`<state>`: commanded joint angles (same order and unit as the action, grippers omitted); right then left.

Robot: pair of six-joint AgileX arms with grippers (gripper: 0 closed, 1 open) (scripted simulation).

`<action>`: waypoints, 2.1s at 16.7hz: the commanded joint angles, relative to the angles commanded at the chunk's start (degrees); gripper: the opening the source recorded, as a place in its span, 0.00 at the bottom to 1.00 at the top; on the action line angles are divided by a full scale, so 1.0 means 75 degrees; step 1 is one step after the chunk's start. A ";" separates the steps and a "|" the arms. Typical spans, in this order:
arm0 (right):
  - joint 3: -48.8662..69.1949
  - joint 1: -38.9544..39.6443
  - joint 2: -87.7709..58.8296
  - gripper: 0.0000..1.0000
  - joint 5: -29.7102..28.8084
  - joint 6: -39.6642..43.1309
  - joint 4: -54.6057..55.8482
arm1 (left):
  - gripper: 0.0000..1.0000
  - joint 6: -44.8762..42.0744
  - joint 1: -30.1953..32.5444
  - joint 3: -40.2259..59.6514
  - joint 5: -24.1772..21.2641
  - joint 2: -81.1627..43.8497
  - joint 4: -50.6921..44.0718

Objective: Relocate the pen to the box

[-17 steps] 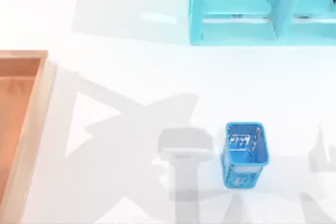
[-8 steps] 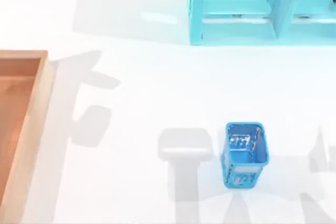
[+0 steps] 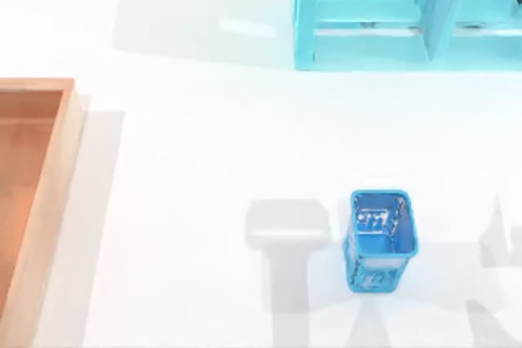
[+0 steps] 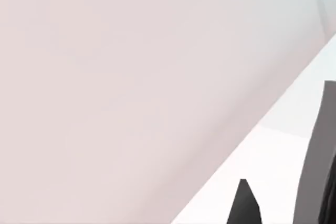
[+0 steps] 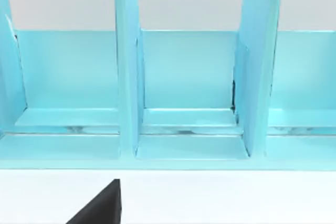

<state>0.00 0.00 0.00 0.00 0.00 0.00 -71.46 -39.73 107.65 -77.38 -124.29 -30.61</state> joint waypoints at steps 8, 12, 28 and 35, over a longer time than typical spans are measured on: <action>0.0000 0.0000 0.0000 1.00 0.0000 0.0000 0.0000 | 0.00 -0.5783 0.0405 -0.2593 0.0958 0.0834 -0.6694; 0.0000 0.0000 0.0000 1.00 0.0000 0.0000 0.0000 | 0.00 -0.7446 0.0557 -0.3414 0.1192 0.1130 -0.8461; 0.0000 0.0000 0.0000 1.00 0.0000 0.0000 0.0000 | 0.60 -0.7944 0.0608 -0.3671 0.1253 0.1228 -0.8962; 0.0000 0.0000 0.0000 1.00 0.0000 0.0000 0.0000 | 1.00 -0.7944 0.0608 -0.3671 0.1253 0.1228 -0.8962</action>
<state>0.00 0.00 0.00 0.00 0.00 0.00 -131.04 -35.17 80.12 -67.98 -115.08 -97.83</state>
